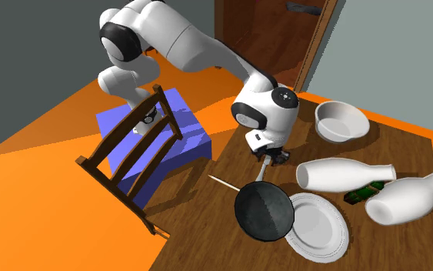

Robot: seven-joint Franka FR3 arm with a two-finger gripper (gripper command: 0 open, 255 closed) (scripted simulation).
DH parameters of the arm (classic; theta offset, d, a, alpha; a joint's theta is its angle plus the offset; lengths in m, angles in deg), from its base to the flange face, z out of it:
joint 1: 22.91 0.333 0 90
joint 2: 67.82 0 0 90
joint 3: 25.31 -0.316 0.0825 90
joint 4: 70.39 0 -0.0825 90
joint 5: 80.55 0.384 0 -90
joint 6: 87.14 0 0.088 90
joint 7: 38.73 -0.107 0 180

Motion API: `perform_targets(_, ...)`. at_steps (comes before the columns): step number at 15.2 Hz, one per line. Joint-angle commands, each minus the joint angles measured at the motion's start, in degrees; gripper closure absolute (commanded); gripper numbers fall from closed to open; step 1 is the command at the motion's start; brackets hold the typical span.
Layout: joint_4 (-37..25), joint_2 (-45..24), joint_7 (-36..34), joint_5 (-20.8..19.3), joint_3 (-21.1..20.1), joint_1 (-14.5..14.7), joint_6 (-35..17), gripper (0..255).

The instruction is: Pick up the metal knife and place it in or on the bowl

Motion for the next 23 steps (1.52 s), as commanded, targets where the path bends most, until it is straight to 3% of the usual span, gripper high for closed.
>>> perform_targets(1,0.2,-0.5,0.0,0.0,0.0,0.1,-1.3,255)
perform_targets(23,-7.3,5.5,1.1,3.0,-1.5,-0.9,11.6,255)
